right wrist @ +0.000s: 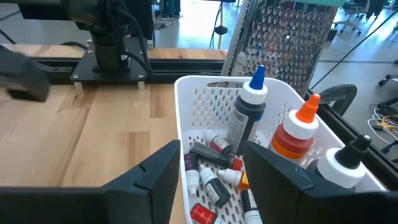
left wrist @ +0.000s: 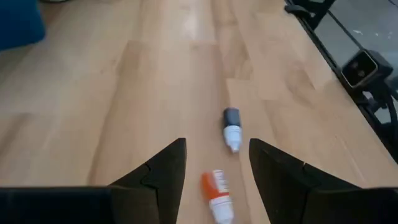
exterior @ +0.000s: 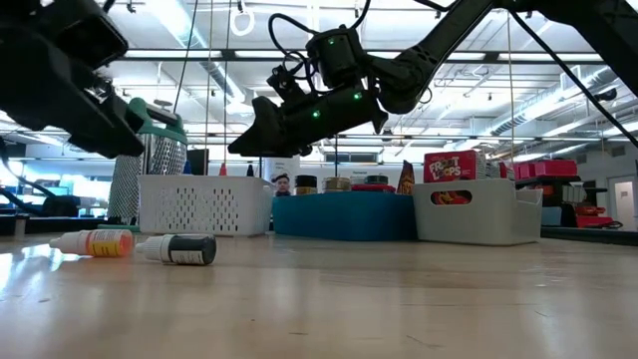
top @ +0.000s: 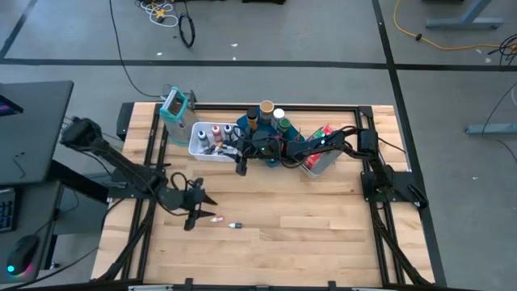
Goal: Pick & Place Kitchen Items
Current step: Put the yellow food coloring bottle into the white bin
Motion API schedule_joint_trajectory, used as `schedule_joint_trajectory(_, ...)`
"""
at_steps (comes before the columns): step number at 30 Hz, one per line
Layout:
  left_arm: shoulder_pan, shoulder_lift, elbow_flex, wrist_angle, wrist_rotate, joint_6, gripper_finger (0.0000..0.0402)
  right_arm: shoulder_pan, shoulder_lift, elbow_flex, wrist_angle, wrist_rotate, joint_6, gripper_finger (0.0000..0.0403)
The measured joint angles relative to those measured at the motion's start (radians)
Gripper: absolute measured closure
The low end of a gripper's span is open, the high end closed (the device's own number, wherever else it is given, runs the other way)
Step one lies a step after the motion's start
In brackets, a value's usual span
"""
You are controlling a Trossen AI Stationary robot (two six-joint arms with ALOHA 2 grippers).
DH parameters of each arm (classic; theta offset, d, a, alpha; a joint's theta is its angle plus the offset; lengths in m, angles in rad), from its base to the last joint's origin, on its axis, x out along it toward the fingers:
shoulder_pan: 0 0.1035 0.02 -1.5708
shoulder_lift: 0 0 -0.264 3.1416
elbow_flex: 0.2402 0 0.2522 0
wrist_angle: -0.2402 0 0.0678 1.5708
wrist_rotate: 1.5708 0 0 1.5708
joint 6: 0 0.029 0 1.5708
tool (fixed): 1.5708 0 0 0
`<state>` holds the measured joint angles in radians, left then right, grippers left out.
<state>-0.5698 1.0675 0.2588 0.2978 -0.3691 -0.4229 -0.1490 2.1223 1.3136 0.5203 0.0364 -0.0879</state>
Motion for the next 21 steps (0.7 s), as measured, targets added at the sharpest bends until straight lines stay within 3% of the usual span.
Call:
schedule_joint_trajectory(9, -0.109, 0.276, 0.006, 0.103, -0.093, -0.117, 0.0217, 0.000, 0.000, 0.000, -0.008, 0.000, 0.000, 0.0216)
schedule_joint_trajectory(15, -0.128, 0.419, 0.008, 0.283, -0.107, -0.117, 0.0217, 0.000, 0.000, 0.000, -0.012, 0.000, 0.000, 0.0216)
schedule_joint_trajectory(21, -0.128, 0.521, 0.009, 0.305, -0.141, -0.149, 0.0218, 0.000, 0.000, 0.000, -0.012, 0.000, 0.000, 0.0216)
